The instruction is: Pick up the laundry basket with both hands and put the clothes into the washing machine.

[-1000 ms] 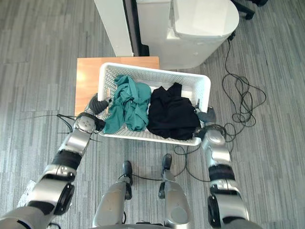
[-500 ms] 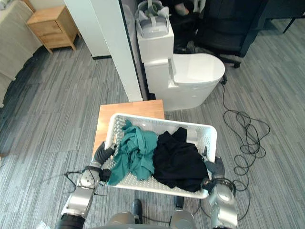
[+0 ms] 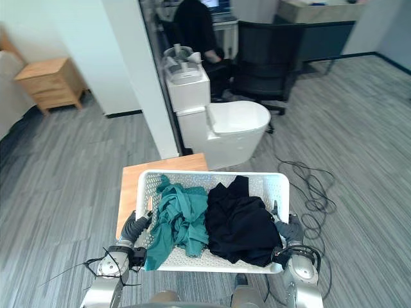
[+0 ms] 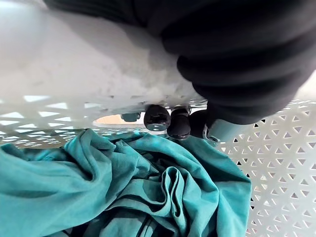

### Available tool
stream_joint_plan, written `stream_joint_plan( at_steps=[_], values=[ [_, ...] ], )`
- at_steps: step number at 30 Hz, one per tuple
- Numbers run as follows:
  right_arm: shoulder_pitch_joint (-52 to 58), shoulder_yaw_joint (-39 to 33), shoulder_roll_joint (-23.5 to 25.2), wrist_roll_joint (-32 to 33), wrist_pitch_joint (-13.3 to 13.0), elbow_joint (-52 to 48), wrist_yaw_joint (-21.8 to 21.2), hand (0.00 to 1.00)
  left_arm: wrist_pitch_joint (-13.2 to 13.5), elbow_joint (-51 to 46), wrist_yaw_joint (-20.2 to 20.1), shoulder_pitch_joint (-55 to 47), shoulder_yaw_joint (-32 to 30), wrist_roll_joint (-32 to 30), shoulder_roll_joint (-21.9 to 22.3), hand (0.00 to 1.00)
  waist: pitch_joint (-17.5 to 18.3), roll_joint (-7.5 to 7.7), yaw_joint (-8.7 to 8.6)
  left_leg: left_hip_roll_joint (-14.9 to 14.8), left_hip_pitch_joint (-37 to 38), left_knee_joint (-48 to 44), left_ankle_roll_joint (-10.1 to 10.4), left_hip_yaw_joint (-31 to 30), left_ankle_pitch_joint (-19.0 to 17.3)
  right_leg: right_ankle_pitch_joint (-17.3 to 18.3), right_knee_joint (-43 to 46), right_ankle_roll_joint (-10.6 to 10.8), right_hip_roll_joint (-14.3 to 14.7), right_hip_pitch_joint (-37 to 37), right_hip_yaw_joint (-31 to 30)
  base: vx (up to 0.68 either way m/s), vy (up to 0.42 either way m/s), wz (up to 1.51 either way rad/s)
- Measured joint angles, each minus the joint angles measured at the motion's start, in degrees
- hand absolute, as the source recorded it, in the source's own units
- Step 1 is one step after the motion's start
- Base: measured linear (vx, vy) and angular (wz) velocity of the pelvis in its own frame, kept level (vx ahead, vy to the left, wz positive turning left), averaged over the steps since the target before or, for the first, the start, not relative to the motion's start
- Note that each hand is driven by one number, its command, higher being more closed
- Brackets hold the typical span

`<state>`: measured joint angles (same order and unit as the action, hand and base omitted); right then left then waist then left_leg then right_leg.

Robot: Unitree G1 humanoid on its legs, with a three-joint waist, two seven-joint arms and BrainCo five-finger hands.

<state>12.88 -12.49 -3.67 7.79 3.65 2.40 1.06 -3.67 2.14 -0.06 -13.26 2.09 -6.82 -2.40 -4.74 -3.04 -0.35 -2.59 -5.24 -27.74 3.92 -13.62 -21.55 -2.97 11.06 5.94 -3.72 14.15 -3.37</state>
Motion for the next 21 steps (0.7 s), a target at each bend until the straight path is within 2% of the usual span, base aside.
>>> stream_joint_plan(
  at_steps=[2,3,4,5,6,7,8,9,10,11,13,14,15,16,18,19,20,21],
  values=[
    [1.6,0.0,1.3,0.0,0.1,-2.0,0.3,1.0,0.1,-0.1,0.1,0.5,0.1,0.0,-0.6,1.0,-1.0,3.08,0.13,1.9,-1.2,-1.0,-1.0,5.3,0.2,-0.8,-2.9,0.2,-1.4,0.9,-4.1,-0.23,0.247,-0.95],
    [2.7,0.1,1.6,0.0,0.1,-3.6,0.3,1.0,0.1,-0.7,0.0,0.5,0.3,0.1,-1.2,1.0,-1.1,3.62,0.32,2.3,-2.1,-1.7,-1.6,6.7,0.2,-0.5,-4.2,0.2,-1.5,1.3,-5.1,-0.33,0.337,-1.3],
    [4.7,0.0,2.4,0.1,0.1,-8.8,1.0,1.0,0.0,-3.5,0.2,1.2,1.0,0.1,-2.1,1.0,-1.1,4.05,-0.23,1.6,-6.7,-3.2,-4.6,10.3,1.2,4.9,-5.6,0.6,-1.3,5.2,-6.6,-0.34,0.309,-1.13],
    [5.1,-0.3,2.6,0.5,0.1,-10.4,1.2,1.0,0.1,-4.6,0.3,1.5,1.0,0.1,-2.4,1.0,-0.9,4.59,-0.19,1.5,-8.4,-3.3,-5.4,12.6,1.7,4.7,-5.0,0.3,-1.3,7.5,-6.9,-0.26,0.212,-1.24],
    [5.5,-0.7,3.0,0.7,0.1,-12.0,1.3,1.0,0.1,-5.5,0.4,1.9,0.8,0.1,-2.5,1.0,-0.5,5.37,-0.19,1.9,-9.6,-3.7,-5.4,14.9,2.1,4.2,-3.7,-0.9,-1.2,9.8,-6.7,-0.18,0.186,-1.15],
    [6.2,-1.0,4.0,0.7,0.0,-14.6,1.2,1.0,-0.1,-6.3,0.3,3.2,0.9,0.1,-2.6,1.0,-0.8,6.21,-0.23,2.3,-11.3,-5.0,-6.2,18.4,2.2,8.0,-5.6,-3.2,-1.4,10.8,-6.2,-0.23,0.207,-1.79],
    [5.2,-1.0,3.2,0.8,0.1,-14.5,1.4,1.0,-0.3,-6.6,0.3,3.8,0.3,0.1,-2.1,1.0,-1.1,5.48,0.29,-0.9,-10.7,-3.4,-7.8,23.8,3.0,9.7,-6.9,-3.2,-1.3,11.5,-2.0,-0.24,0.19,-2.04],
    [4.5,-1.1,3.2,0.8,0.1,-14.5,1.3,1.0,-0.3,-7.0,0.4,3.7,-0.3,0.1,-2.1,1.0,-1.2,5.35,0.74,-2.4,-9.8,-2.3,-8.0,26.6,3.3,7.1,-5.8,-4.4,-1.2,12.1,2.9,-0.26,0.093,-2.54],
    [3.9,-0.6,3.5,0.8,0.1,-14.5,1.2,1.0,-0.3,-7.3,0.6,4.0,-1.5,0.1,-2.1,1.0,-1.5,4.67,1.25,-4.8,-7.5,0.9,-8.2,32.0,4.8,3.6,-1.3,-6.7,-1.1,12.0,12.6,-0.25,0.08,-2.55],
    [3.7,-0.1,4.0,0.8,0.0,-14.5,1.2,1.0,-0.3,-7.3,0.6,4.2,-2.4,0.1,-2.1,1.0,-1.6,4.04,1.17,-6.6,-4.9,4.4,-8.2,36.8,6.5,3.0,4.6,-7.4,-1.4,10.6,17.8,-0.24,0.08,-2.44],
    [3.0,0.2,4.8,0.7,-0.7,-13.6,1.0,1.0,-0.2,-7.8,0.6,4.3,-3.4,0.2,-2.1,1.0,-1.7,3.57,1.04,-8.8,-2.0,7.3,-7.8,43.6,7.8,5.1,12.9,-6.8,-2.1,7.6,18.2,-0.24,0.034,-2.2],
    [1.9,0.1,5.0,0.7,-1.3,-11.7,0.4,1.0,-0.2,-8.4,0.6,4.1,-4.2,0.2,-2.2,1.0,-1.7,3.59,-0.02,-9.7,-1.4,8.1,-7.7,47.7,8.0,7.7,17.7,-6.0,-3.2,5.8,17.6,-0.26,-0.039,-2.33],
    [0.0,-0.1,5.1,0.6,-1.4,-9.1,-0.1,1.0,-0.2,-8.3,0.4,3.8,-4.7,0.5,-2.3,1.0,-1.5,3.93,-0.71,-10.1,-0.8,9.1,-7.4,51.3,7.5,10.2,20.4,-6.1,-4.9,3.6,17.4,-0.2,-0.069,-1.82],
    [-1.0,-0.1,5.0,0.6,-1.5,-7.7,-0.2,1.0,-0.2,-8.3,0.3,3.5,-5.0,0.8,-2.3,1.0,-1.3,4.27,-0.87,-10.1,-0.6,9.8,-6.9,52.9,7.4,11.2,20.8,-5.7,-5.7,2.5,17.4,-0.15,-0.093,-1.74],
    [-4.1,0.0,4.2,0.6,-1.6,-3.2,-0.7,1.0,-0.2,-8.0,0.3,2.7,-5.5,1.8,-2.3,1.0,-0.7,4.89,-1.27,-9.9,-1.0,10.9,-5.1,56.9,7.9,12.9,16.7,-4.3,-7.3,-1.2,17.9,-0.12,-0.117,-1.85],
    [-4.9,0.0,4.1,0.6,-1.6,-1.9,-0.9,1.0,-0.2,-7.4,0.3,2.7,-5.7,2.2,-2.4,1.0,-0.4,5.39,-1.27,-9.6,-1.2,11.2,-4.4,57.7,8.4,12.5,13.1,-4.0,-7.5,-2.6,17.9,-0.09,-0.188,-1.86],
    [-6.1,0.1,4.2,0.4,-1.5,0.3,-1.3,1.0,-0.2,-6.2,0.1,2.7,-6.3,2.6,-2.4,1.0,0.5,6.8,-1.3,-8.2,-1.5,11.6,-3.5,59.4,9.0,9.1,4.9,-3.9,-8.1,-5.2,17.1,-0.02,-0.234,-1.61],
    [-7.0,0.3,4.2,0.2,-1.5,2.3,-1.3,1.0,-0.1,-4.3,0.1,3.1,-6.7,3.4,-2.0,1.0,0.8,6.71,-1.96,-7.9,-2.2,9.9,-3.4,60.4,8.9,9.4,-1.4,0.0,-7.9,-6.5,15.5,0.02,-0.239,-1.45]
  ],
)
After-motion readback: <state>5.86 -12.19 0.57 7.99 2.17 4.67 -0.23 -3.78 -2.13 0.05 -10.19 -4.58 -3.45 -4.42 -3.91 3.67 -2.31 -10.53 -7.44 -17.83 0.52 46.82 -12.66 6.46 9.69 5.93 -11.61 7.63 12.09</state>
